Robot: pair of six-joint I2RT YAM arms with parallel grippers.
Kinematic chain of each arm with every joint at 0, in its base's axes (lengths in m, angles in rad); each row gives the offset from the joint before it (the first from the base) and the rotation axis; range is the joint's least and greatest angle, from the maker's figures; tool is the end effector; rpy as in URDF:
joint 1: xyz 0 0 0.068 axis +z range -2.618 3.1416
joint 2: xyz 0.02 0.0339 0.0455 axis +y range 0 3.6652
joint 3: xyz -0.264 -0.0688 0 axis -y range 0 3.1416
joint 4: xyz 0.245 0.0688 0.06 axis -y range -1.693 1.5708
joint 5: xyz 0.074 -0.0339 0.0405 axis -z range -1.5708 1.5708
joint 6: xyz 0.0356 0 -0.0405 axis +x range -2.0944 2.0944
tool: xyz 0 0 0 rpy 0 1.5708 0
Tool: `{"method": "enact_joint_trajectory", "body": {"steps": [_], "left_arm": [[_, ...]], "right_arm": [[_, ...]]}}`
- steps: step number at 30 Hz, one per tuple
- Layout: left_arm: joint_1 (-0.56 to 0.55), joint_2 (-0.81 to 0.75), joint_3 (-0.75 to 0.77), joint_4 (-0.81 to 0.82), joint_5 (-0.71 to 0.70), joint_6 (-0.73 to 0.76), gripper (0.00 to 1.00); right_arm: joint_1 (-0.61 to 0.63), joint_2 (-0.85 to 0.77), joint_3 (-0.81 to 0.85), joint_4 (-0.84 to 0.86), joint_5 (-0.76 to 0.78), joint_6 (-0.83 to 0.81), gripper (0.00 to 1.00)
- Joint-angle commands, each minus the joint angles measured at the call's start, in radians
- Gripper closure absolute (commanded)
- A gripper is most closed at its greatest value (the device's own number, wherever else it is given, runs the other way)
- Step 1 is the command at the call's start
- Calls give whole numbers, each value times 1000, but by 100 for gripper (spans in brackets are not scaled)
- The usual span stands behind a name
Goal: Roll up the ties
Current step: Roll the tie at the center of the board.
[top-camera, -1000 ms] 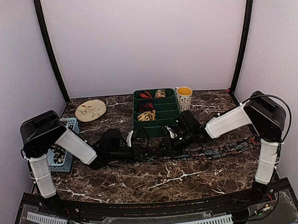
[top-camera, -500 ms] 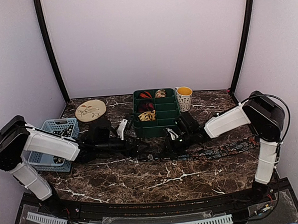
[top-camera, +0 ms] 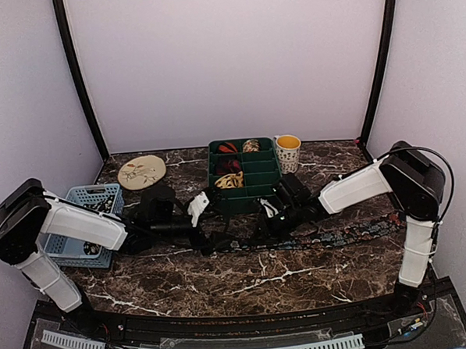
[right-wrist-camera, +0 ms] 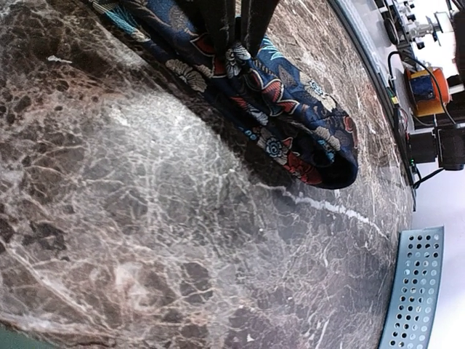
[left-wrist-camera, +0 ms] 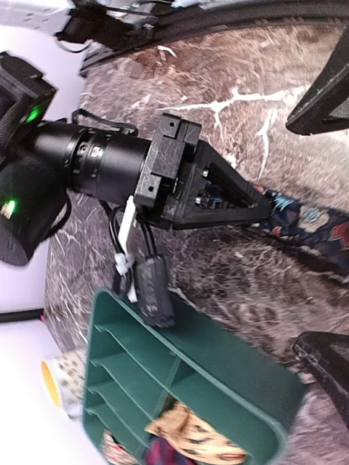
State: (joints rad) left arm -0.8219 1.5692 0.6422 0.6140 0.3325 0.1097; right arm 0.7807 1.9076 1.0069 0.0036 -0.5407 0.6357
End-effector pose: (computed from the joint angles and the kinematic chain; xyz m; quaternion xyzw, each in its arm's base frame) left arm 0.2073 -0.2401 0.1844 0.4452 0.6688 -0.3277 0.4971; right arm 0.2511 0.2746 0.1262 -0.1539 0.9007 0.3986 0.0780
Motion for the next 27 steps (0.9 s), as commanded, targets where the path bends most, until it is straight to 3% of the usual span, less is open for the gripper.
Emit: {"method": "enact_joint_trajectory", "body": {"steps": [1,10,12,15,21,24,27], "left_arm": [[2,127,82,-76,95,182,5],[-8,337,214,-73,194,217,15],[-12,365,228,-85,188,229,22],[-20,378,240,-154,159,262,45],[-20,307,141,-157,112,297,62],[-20,308,141,-163,110,302,63],[-19,286,122,-131,85,273,53]], "right_arm": [[4,15,42,-10,-16,-25,100],[5,16,50,-20,-25,-27,100],[4,16,52,-23,-25,-28,100],[5,14,52,-21,-31,-28,100],[14,13,58,6,-91,-18,100],[16,47,64,-1,-97,-22,100],[16,70,62,-18,-71,-33,100]]}}
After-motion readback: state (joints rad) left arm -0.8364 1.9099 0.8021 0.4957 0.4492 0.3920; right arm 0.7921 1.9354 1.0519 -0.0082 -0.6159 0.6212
